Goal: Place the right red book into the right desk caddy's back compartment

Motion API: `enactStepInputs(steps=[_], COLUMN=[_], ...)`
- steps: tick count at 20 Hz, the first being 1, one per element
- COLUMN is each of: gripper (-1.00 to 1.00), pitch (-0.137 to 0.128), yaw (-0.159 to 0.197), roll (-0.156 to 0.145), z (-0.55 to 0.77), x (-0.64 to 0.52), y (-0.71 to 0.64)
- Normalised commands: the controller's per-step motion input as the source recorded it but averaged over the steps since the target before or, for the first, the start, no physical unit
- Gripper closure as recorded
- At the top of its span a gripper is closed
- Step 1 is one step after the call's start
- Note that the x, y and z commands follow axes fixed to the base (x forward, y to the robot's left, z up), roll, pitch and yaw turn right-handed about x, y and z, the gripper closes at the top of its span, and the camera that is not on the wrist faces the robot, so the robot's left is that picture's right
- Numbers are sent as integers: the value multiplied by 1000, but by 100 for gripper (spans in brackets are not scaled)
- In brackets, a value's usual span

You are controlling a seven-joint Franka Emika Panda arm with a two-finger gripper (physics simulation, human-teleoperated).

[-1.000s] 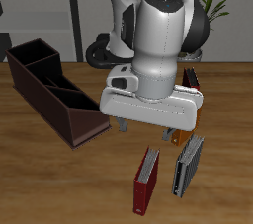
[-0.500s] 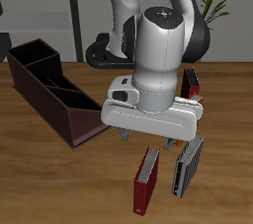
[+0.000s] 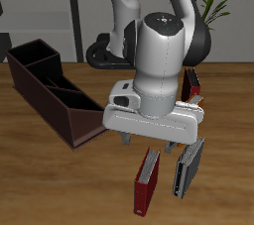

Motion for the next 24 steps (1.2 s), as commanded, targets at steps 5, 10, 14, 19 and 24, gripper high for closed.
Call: enactStepInputs(steps=[5,10,14,19,24], gripper=[-100,-100,-100,-100,-100], pitch=[35,24,33,19,9], yaw=[-7,-3,-4,2,-13], roll=[-7,-6,7,27,6], z=[-196,-144,-229,-149,-73], x=[44,23,13,2,8], y=[-34,-52,30,139,19])
